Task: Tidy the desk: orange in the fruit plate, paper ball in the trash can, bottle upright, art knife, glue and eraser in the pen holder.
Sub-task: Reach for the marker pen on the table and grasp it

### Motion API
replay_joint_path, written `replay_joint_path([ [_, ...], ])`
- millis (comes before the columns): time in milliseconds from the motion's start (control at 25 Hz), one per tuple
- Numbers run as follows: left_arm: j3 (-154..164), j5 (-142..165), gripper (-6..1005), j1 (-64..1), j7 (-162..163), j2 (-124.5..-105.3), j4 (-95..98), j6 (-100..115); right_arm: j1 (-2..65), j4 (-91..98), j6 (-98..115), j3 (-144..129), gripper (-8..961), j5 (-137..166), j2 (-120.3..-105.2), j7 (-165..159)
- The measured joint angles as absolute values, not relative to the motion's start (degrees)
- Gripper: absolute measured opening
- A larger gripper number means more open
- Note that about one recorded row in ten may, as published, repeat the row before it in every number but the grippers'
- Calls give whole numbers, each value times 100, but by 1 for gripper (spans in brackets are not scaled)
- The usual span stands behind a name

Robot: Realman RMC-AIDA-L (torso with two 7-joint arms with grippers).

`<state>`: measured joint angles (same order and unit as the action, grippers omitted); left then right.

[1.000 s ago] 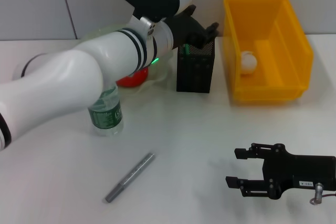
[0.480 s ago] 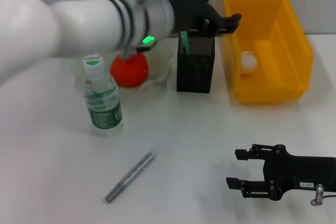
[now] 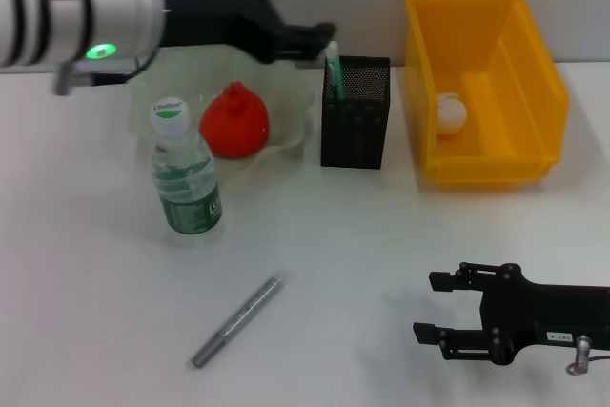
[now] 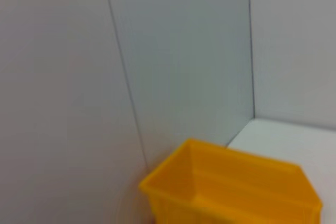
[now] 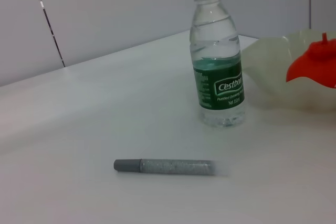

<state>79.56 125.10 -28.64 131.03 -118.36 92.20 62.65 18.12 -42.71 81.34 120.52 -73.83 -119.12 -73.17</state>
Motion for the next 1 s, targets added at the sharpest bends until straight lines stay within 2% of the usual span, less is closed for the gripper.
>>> replay_joint_path([
  [640,7222,12749,802,-2637,13440,-11838,10047,8256,1824,-4289,8121,12049,741,-7383,-11916,-7325],
  [680,7113,12871,802,-2588,13616,-11826,10293,8942,1824,-4290,8121,12049,741,-7383,-11917,-7326],
  [1000,7073,13434,802,-2695,13830,-11841,10280,9616,1873,-4260,8121,12109,741,-7383,-11918,-7330],
])
